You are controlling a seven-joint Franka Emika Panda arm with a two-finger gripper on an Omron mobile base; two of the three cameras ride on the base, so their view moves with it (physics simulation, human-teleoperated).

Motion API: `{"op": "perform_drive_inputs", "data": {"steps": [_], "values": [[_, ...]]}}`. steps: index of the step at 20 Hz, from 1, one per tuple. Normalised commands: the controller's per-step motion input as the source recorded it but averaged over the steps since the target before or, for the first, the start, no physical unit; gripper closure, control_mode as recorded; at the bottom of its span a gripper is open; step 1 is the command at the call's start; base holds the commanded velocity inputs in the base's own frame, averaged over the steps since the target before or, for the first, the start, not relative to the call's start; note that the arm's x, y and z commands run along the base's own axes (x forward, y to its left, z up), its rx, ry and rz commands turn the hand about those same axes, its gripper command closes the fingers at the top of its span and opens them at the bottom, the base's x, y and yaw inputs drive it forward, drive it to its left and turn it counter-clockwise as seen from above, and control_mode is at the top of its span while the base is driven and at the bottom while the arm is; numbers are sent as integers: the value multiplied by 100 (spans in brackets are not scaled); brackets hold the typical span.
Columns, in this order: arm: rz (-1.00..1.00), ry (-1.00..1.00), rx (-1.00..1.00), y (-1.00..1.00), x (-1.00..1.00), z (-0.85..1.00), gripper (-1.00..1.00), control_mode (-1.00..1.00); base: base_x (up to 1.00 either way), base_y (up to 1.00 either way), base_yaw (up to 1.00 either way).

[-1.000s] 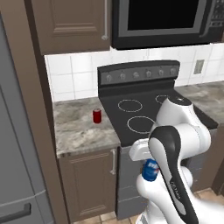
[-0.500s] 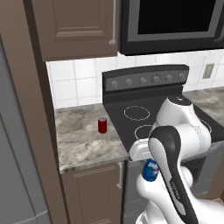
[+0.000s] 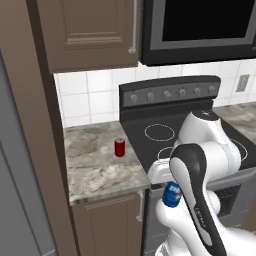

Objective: Four empty soda cans are scattered around the kitchen. Gather all the cans and cluster them next to the stove for recycling.

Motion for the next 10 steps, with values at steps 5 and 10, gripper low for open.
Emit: {"op": "perform_drive_inputs", "data": {"steps": [5,10], "values": [[0,0,0,0,0,0,100,100,17,29,2],[0,0,0,0,0,0,100,100,27,22,2]]}}
